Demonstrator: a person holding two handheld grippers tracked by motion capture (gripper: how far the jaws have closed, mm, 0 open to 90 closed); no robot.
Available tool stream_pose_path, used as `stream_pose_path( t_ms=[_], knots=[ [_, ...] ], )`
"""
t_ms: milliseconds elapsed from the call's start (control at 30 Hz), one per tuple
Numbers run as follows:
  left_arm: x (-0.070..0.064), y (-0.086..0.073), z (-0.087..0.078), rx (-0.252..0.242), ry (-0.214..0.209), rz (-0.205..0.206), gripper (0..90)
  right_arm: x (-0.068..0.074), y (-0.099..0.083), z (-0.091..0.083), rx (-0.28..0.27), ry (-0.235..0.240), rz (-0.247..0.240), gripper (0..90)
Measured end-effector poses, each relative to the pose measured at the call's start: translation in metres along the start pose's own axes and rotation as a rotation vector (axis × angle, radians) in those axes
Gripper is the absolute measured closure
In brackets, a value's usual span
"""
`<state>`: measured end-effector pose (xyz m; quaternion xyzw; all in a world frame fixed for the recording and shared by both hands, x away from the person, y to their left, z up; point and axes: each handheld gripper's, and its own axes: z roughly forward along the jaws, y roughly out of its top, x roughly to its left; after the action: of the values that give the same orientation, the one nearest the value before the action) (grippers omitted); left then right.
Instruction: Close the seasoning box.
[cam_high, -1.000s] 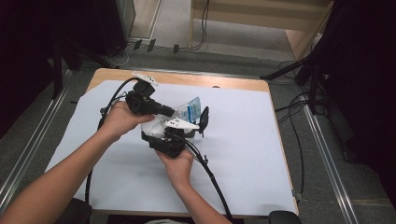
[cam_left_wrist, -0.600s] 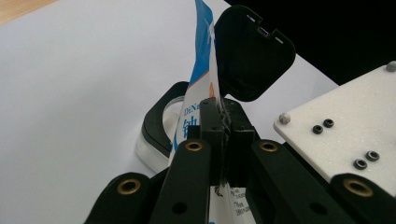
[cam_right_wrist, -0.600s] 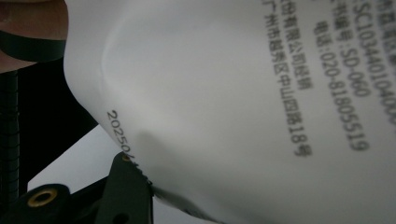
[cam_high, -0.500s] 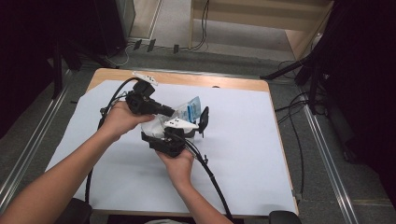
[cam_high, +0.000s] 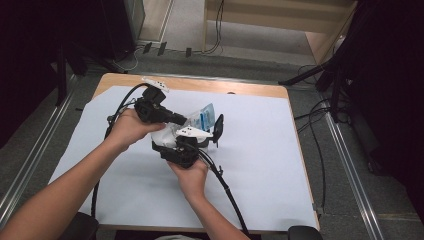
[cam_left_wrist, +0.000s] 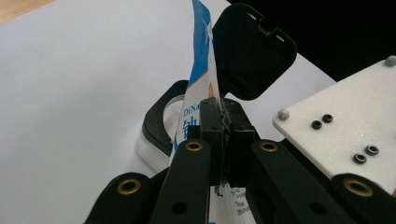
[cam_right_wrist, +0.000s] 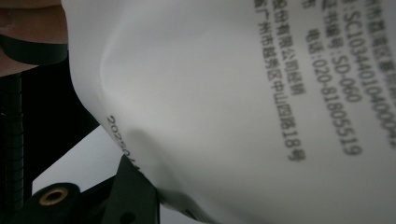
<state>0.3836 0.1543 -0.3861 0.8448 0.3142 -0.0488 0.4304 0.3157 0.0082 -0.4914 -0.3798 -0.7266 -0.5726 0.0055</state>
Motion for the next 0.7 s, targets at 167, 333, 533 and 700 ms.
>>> stream_pose_path(
  t_ms=[167,333,533,700],
  knots=[
    [0.0002,-0.0001,0.0005,0.001,-0.006,-0.001,89.5,-0.0001,0.0005,-0.0004,0.007,-0.003,-0.006,62.2],
    [-0.0003,0.0002,-0.0002,-0.006,-0.006,-0.004,89.5,0.0000,0.0012,-0.0008,-0.003,0.008,-0.004,61.6],
    [-0.0008,0.0002,-0.0011,-0.006,-0.004,-0.004,89.6,0.0012,0.0004,0.0004,-0.013,0.013,0.001,59.2],
    [-0.0004,-0.0002,-0.0010,-0.005,-0.004,-0.003,89.6,0.0011,-0.0002,0.0011,-0.011,0.009,-0.004,58.6]
  ],
)
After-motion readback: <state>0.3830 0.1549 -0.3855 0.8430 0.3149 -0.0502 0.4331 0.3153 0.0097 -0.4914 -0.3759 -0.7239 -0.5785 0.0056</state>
